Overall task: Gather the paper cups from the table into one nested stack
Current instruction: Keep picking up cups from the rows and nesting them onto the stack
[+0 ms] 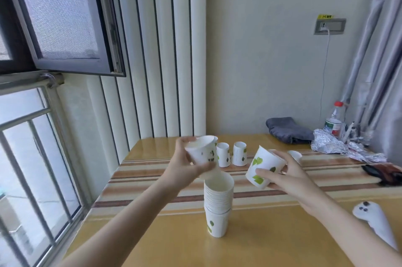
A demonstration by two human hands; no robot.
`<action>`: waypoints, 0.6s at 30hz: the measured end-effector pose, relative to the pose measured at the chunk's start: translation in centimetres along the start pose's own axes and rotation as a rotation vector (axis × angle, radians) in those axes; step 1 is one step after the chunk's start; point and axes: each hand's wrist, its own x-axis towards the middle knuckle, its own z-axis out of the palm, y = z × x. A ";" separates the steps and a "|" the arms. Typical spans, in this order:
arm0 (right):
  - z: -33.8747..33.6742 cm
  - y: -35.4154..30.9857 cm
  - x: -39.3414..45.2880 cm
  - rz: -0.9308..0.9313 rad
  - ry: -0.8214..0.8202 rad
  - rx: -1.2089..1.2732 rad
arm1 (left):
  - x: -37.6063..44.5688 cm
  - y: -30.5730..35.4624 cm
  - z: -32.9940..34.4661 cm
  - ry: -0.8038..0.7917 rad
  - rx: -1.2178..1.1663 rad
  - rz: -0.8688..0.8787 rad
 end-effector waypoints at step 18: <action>6.4 -3.2 -1.3 -0.378 -0.162 -0.377 | -0.1 -3.3 -6.0 -0.078 0.181 -0.062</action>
